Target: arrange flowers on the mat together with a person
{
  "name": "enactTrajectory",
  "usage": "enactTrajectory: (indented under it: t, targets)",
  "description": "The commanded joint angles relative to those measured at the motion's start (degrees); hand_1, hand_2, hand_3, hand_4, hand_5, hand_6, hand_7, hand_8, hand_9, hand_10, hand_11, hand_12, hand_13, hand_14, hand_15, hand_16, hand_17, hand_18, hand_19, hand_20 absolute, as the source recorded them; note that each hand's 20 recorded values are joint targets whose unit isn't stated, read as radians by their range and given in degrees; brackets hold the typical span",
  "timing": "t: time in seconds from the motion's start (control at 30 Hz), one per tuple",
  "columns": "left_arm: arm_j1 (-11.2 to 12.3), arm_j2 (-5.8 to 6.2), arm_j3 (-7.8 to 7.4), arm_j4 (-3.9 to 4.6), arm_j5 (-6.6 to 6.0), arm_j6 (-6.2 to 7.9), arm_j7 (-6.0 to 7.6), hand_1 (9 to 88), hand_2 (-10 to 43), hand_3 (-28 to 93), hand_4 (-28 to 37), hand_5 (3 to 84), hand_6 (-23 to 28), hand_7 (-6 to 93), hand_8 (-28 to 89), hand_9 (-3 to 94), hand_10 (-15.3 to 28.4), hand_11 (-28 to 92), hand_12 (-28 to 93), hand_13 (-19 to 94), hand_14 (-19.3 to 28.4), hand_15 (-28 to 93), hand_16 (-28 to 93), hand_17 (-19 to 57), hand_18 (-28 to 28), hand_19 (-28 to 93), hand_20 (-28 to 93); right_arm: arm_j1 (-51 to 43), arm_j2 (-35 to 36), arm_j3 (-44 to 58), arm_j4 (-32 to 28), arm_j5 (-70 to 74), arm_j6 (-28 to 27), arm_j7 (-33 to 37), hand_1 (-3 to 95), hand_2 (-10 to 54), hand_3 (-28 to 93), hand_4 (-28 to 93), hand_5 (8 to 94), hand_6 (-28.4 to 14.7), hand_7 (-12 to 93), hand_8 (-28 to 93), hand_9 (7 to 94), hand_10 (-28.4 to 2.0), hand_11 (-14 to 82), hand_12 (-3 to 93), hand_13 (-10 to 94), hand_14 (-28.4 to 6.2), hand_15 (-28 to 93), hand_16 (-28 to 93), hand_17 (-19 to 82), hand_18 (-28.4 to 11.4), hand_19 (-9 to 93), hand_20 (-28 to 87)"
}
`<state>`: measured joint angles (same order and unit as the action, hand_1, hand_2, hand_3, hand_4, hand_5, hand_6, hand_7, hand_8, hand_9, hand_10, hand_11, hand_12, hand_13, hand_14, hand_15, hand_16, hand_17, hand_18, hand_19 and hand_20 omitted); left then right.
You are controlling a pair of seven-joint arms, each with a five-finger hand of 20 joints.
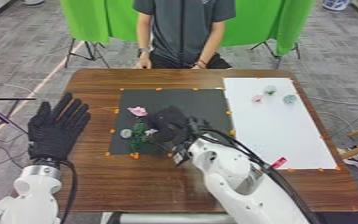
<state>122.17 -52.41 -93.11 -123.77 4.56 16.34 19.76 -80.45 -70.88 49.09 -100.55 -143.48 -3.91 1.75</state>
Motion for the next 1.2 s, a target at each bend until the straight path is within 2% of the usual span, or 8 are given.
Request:
enactTrajectory:
  t: [0.03,0.27,0.43,0.57,0.83,0.93,1.03,1.2]
  targets:
    - [-0.6,-0.57,0.09,0.52,1.11,-1.27,-0.8,25.1,14.3,72,-28.3,45.0,6.5,8.3,-10,38.2,13.3,16,4,28,12.3,20,-7,-1.5,9.9,23,9,4.0,-1.9,-1.6,5.9,-4.6,4.0,-1.3,57.3,-9.5,71,-28,53.0,2.1,52,-6,63.3,-6.3,22.8,44.1,56,-3.0,45,41,27,-17.2,71,33]
    - [0.4,-0.43,-0.44,0.03,0.76,-1.46,-0.24,24.9,14.4,72,-28.3,44.8,6.4,8.2,-10,38.0,13.2,16,4,28,12.2,19,-7,-1.5,9.9,23,9,4.0,-0.7,-1.8,5.3,-3.6,3.3,1.3,56.9,-9.5,71,-28,52.4,2.3,50,-7,62.3,-6.7,22.3,43.2,55,-2.8,46,41,27,-17.2,71,33]
    - [0.5,-0.51,-0.54,0.04,0.25,-1.6,-0.32,25.0,14.3,72,-28.3,44.8,6.4,8.2,-10,38.0,13.2,16,4,28,12.2,19,-7,-1.5,10.0,23,9,3.5,-0.6,-2.1,4.2,-3.6,1.8,1.7,56.3,-9.5,72,-28,53.4,2.5,41,-13,59.5,-7.4,26.5,35.4,54,-3.1,47,40,27,-17.3,72,33]
    - [0.4,-0.46,-0.4,-0.05,0.09,-1.63,-0.24,25.1,14.4,72,-28.3,44.9,6.4,8.3,-10,38.0,13.2,16,4,28,12.2,19,-7,-1.5,10.0,23,9,3.2,-0.8,-2.0,3.9,-3.5,0.6,2.1,56.0,-9.5,72,-28,53.8,2.6,39,-16,58.0,-8.0,28.7,31.9,54,-3.3,47,39,26,-17.4,72,33]
    - [-0.2,-0.46,-0.26,0.33,-0.08,-1.61,-0.6,25.0,14.4,72,-28.3,45.0,6.5,8.4,-10,38.2,13.2,16,4,28,12.3,19,-7,-1.5,10.0,23,9,3.7,-1.1,-1.8,4.5,-4.0,0.5,2.5,55.0,-9.5,73,-28,53.9,2.3,37,-21,55.9,-9.9,31.5,25.6,53,-4.1,48,38,26,-17.5,72,32]
    - [-1.0,-0.4,0.01,0.54,-1.18,-1.54,-0.03,25.1,14.5,72,-28.3,45.2,6.5,8.5,-10,38.3,13.2,16,4,28,12.3,19,-7,-1.6,10.1,23,9,4.3,0.1,-3.1,4.5,-4.2,0.8,4.7,54.8,-9.5,73,-28,53.6,2.2,36,-21,55.5,-9.9,31.2,23.2,53,-4.3,48,38,26,-17.6,71,32]
    - [-1.3,-0.09,-0.26,0.61,-0.6,-1.74,-0.17,25.1,14.5,72,-28.3,45.4,6.5,8.7,-10,38.4,13.2,16,4,28,12.4,19,-7,-1.6,10.2,23,9,4.1,0.0,-2.9,4.3,-3.4,0.4,6.0,55.9,-9.5,73,-28,54.0,2.1,35,-20,55.5,-10.1,29.2,21.9,53,-4.1,48,38,26,-17.6,71,32]
    - [-2.0,-0.29,0.02,0.89,-0.91,-1.8,-0.64,26.0,13.4,72,-28.3,45.5,6.6,8.8,-10,38.5,13.3,16,4,28,12.3,20,-7,-1.6,10.2,23,9,3.4,-0.9,-2.4,4.7,-4.5,-0.7,5.1,55.5,-9.5,74,-28,53.6,1.8,33,-20,54.7,-10.5,26.9,21.2,53,-4.7,48,38,26,-17.8,71,32]
